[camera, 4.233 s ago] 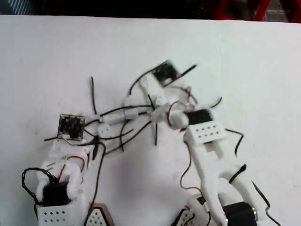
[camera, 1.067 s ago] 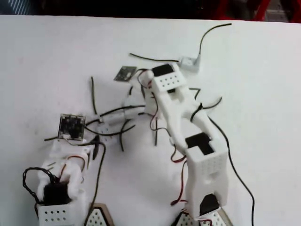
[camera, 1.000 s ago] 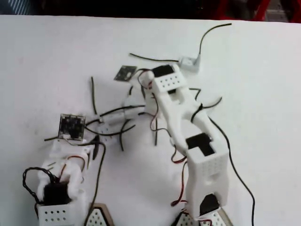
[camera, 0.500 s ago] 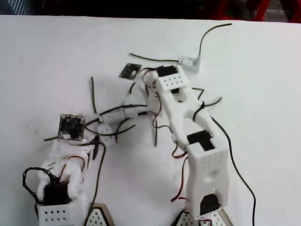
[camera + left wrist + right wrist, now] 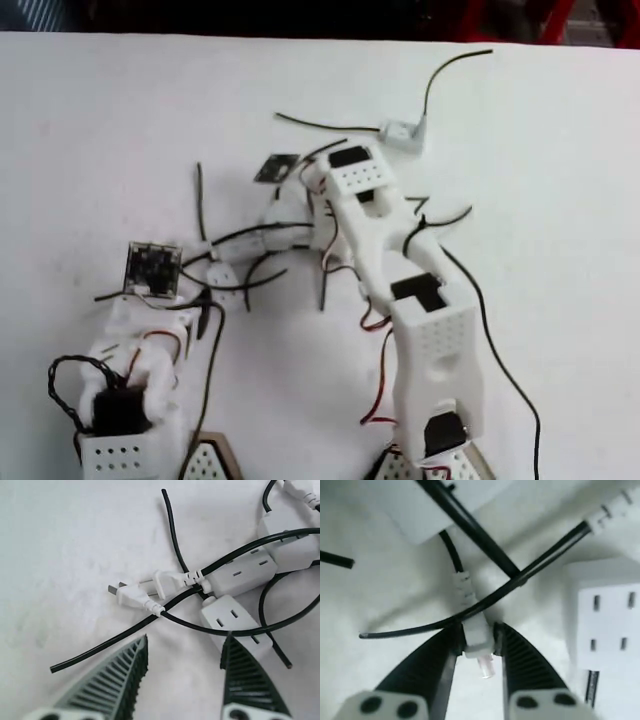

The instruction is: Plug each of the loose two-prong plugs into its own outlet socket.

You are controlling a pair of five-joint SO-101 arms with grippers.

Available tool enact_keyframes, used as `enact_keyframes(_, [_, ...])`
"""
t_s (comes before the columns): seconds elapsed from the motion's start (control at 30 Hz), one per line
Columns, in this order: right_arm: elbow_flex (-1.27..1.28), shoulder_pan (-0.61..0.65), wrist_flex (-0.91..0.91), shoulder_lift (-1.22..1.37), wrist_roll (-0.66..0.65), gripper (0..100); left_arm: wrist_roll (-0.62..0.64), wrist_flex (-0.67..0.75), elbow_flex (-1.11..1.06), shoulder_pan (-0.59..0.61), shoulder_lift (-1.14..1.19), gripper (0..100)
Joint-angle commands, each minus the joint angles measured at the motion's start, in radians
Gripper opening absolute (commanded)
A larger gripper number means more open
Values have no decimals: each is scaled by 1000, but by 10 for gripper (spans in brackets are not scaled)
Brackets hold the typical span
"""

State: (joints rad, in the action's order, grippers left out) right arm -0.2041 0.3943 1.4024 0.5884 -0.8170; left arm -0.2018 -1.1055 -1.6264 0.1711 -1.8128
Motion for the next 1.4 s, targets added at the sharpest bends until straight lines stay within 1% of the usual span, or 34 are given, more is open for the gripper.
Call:
enact_keyframes(0.0, [-9, 35, 67, -71, -11, 18, -8, 23, 6, 2, -4, 242])
enact_keyframes(0.2, [-8, 1, 193, -102, -3, 18, -8, 23, 6, 2, -4, 242])
enact_keyframes(0.43, [-3, -110, 315, -191, -2, 17, -8, 23, 6, 2, -4, 242])
enact_keyframes(0.53, [74, -143, 315, -294, -5, 17, -8, 23, 6, 2, -4, 242])
enact_keyframes(0.73, [285, -148, 308, -584, -9, 17, -8, 23, 6, 2, -4, 242])
enact_keyframes(0.9, [371, -156, 303, -826, 3, 17, -8, 23, 6, 2, -4, 242])
enact_keyframes(1.03, [385, -206, 303, -993, 114, 17, -8, 23, 5, 2, -4, 242])
enact_keyframes(1.13, [385, -259, 298, -1076, 138, 17, -8, 23, 5, 2, -4, 242])
enact_keyframes(1.3, [387, -369, 203, -1104, 247, 17, -8, 23, 5, 2, -4, 242])
enact_keyframes(1.37, [404, -392, 156, -1086, 304, 17, -8, 23, 5, 2, -4, 242])
